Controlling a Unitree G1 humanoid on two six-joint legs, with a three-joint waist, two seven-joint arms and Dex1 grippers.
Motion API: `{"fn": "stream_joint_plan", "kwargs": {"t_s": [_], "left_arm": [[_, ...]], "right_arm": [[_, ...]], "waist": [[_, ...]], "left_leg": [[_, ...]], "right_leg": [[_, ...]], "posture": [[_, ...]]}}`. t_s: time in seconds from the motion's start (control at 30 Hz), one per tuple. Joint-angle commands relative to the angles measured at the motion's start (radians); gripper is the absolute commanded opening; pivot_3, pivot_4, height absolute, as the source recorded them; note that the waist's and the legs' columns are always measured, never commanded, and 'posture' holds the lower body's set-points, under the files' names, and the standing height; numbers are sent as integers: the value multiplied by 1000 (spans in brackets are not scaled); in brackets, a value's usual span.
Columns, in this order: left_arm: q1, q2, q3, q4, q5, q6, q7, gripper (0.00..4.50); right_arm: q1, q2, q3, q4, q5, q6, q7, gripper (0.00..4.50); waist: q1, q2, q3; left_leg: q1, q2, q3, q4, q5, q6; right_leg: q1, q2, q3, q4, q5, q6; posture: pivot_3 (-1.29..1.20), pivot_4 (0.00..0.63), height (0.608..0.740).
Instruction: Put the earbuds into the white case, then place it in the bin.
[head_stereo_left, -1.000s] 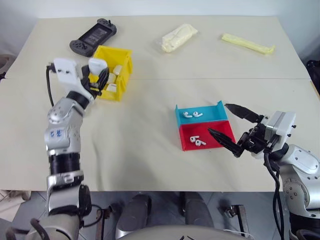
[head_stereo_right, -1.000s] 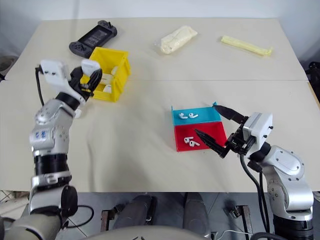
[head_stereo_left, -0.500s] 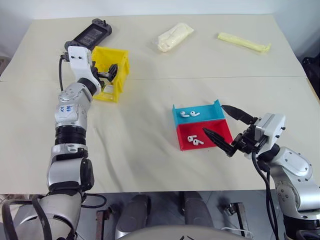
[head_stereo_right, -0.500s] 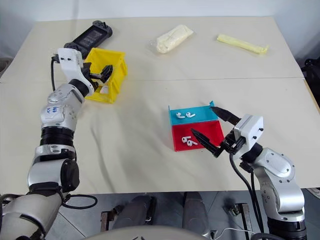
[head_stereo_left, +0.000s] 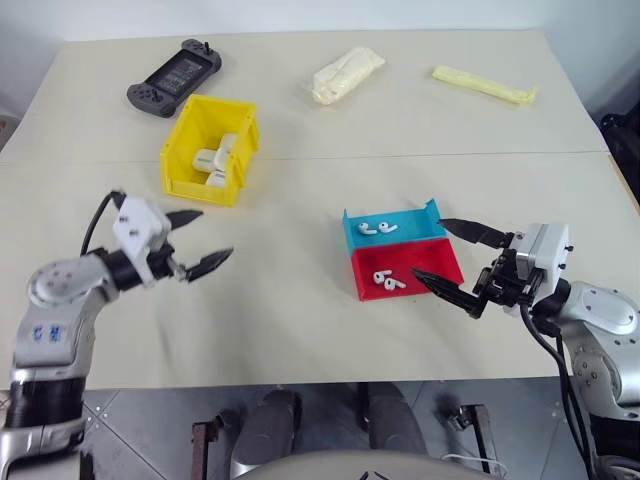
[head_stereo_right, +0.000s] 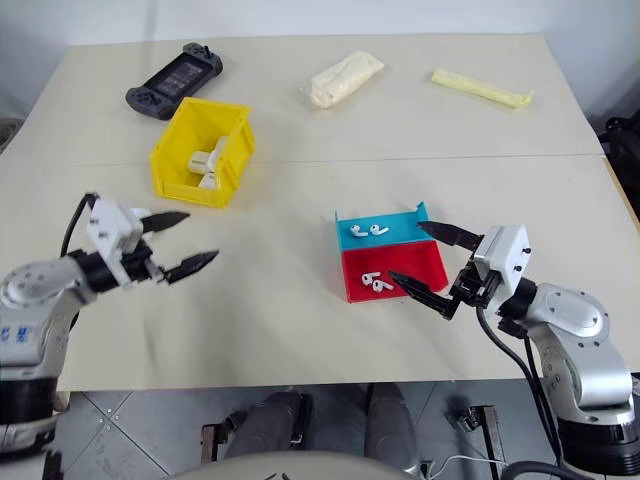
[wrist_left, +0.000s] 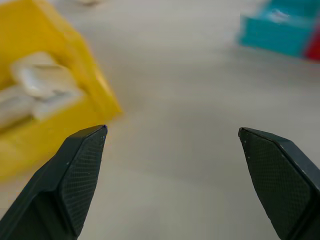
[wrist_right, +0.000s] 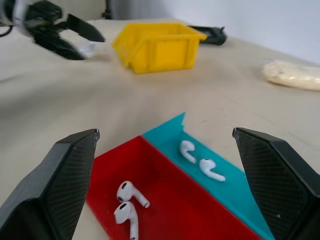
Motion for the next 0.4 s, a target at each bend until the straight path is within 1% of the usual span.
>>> {"fn": "stream_joint_plan", "kwargs": {"t_s": [0.03,0.13,0.27,0.4], "left_arm": [[54,13,28,-53,-14,-93,-59,4470],[77,13,21,-72,-34,-102,-86,4470],[87,19,8,-53,-34,-113,-128,4470],[56,0,-2,-23,-2,-135,-90,4470]], "right_arm": [[-17,-28,-20,19,25,-9,56,4500],[-29,-44,-19,40,24,-13,90,4500],[-37,-43,-23,60,25,-4,105,4500],[-39,-38,-14,76,4,-26,118,4500]], "waist": [[10,0,0],[20,0,0],[18,0,0],[18,0,0]], "left_leg": [[0,0,0,0,0,0],[0,0,0,1,0,0],[0,0,0,1,0,0],[0,1,1,0,0,0]], "right_leg": [[0,0,0,-1,0,0],[0,0,0,-1,0,0],[0,1,0,0,0,0],[0,1,0,0,0,0]], "posture": [[0,150,740],[0,150,740],[0,150,740],[0,150,740]]}}
